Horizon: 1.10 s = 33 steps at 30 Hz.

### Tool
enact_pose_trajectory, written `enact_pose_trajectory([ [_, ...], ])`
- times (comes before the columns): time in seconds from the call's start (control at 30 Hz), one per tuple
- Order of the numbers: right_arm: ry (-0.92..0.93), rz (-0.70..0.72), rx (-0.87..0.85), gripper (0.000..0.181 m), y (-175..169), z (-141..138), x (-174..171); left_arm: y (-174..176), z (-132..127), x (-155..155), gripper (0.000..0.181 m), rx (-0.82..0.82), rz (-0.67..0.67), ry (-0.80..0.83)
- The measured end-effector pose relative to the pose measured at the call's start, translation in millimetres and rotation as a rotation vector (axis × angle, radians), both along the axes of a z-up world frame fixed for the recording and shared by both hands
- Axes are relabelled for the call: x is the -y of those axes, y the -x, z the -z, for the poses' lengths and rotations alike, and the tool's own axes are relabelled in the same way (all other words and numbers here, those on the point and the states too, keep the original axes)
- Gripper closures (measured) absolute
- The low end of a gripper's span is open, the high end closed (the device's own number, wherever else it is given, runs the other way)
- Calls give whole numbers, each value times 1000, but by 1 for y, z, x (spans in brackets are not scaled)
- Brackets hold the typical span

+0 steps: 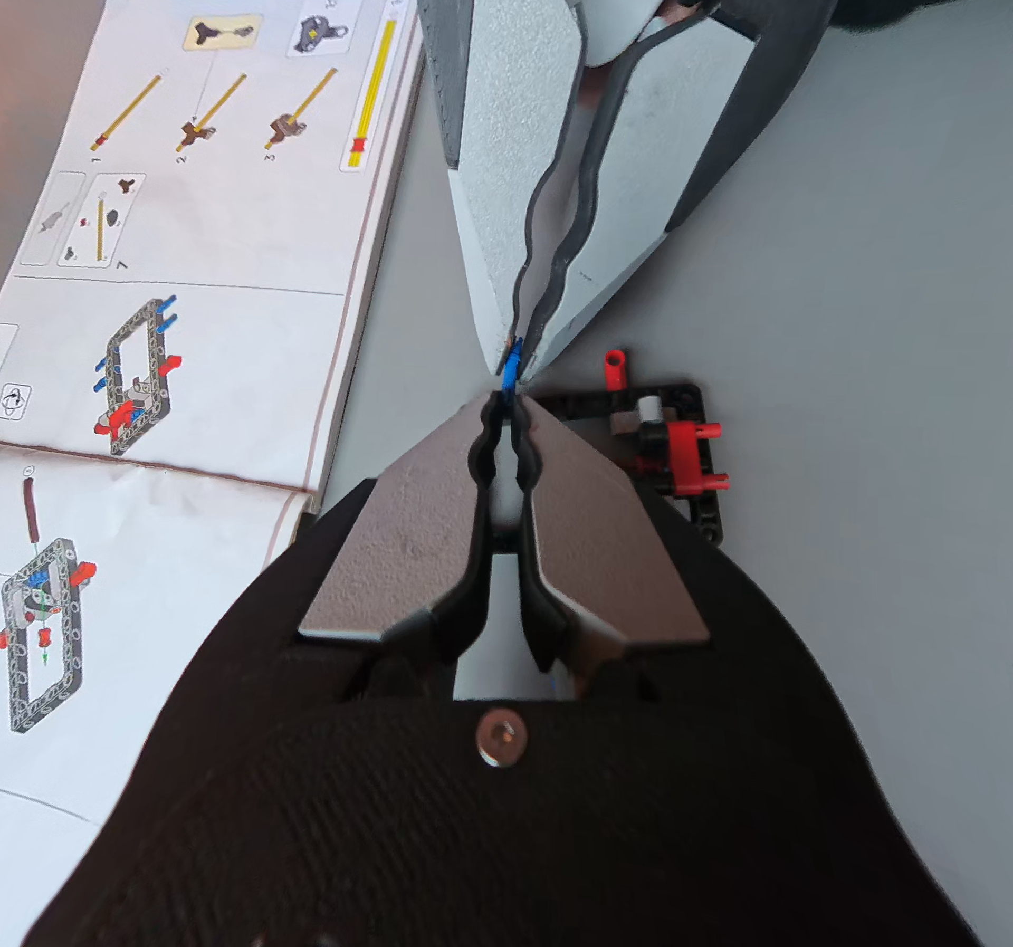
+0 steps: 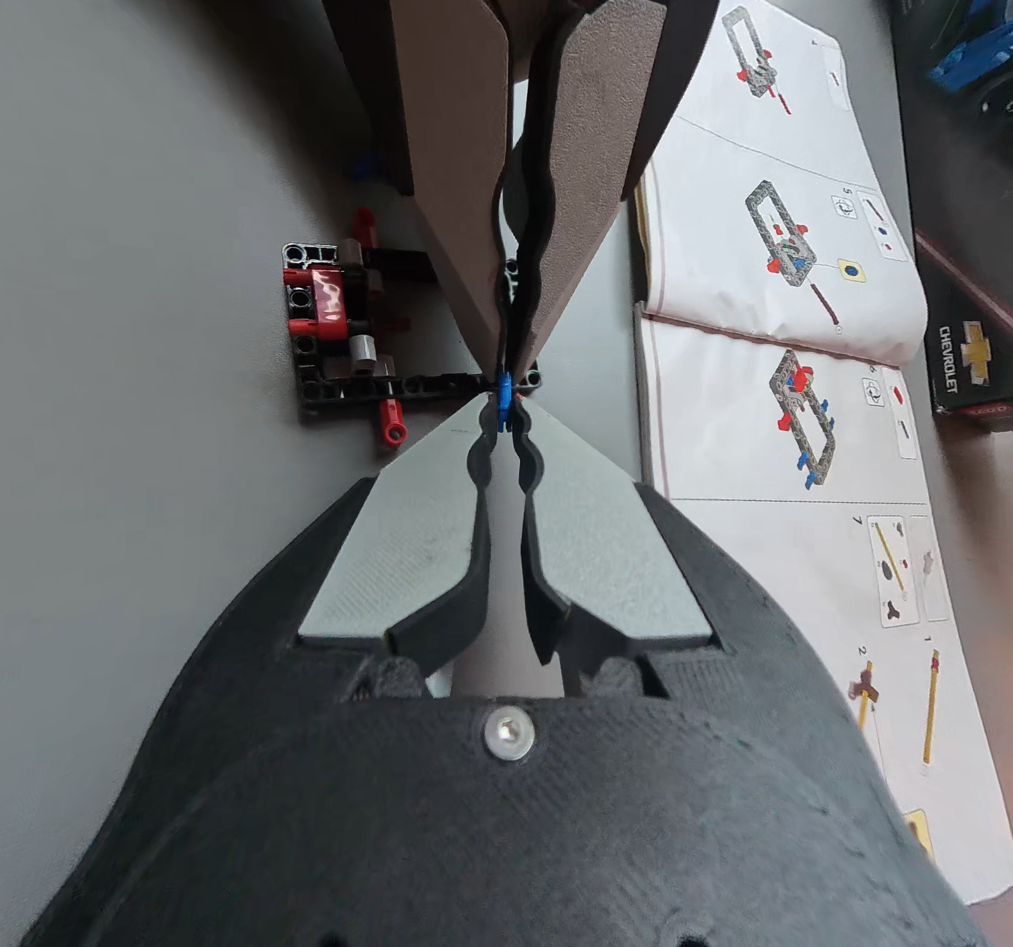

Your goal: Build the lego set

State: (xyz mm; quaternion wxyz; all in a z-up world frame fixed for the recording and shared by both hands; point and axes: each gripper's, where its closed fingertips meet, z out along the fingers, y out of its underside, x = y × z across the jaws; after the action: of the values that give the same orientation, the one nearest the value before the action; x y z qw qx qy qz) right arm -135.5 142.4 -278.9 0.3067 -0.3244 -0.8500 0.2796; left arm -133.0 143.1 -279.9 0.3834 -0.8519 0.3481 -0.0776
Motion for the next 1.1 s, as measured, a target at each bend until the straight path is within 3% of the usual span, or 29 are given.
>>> enact_pose_trajectory([
  [0.27, 246, 6, 65, 180, -1, -9, -2, 1, -10, -1, 179, 99, 11, -13],
  [0.37, 217, 38, 107, 179, -3, 0, -15, 14, -3, 2, 174, 68, -21, 32],
  [0.6, 217, 0, 242, 179, -6, 11, -10, 21, 12, 0, 161, 0, -55, 98],
  [0.7, 209, -9, 260, 179, -4, 13, -9, 20, 13, 2, 163, 29, -48, 115],
  [0.77, 198, -18, 264, 179, -3, 14, -9, 18, 13, 2, 174, 40, -39, 113],
  [1.1, 151, -36, 333, 179, -5, 16, -11, 13, 13, -2, 175, 134, -42, 111],
])
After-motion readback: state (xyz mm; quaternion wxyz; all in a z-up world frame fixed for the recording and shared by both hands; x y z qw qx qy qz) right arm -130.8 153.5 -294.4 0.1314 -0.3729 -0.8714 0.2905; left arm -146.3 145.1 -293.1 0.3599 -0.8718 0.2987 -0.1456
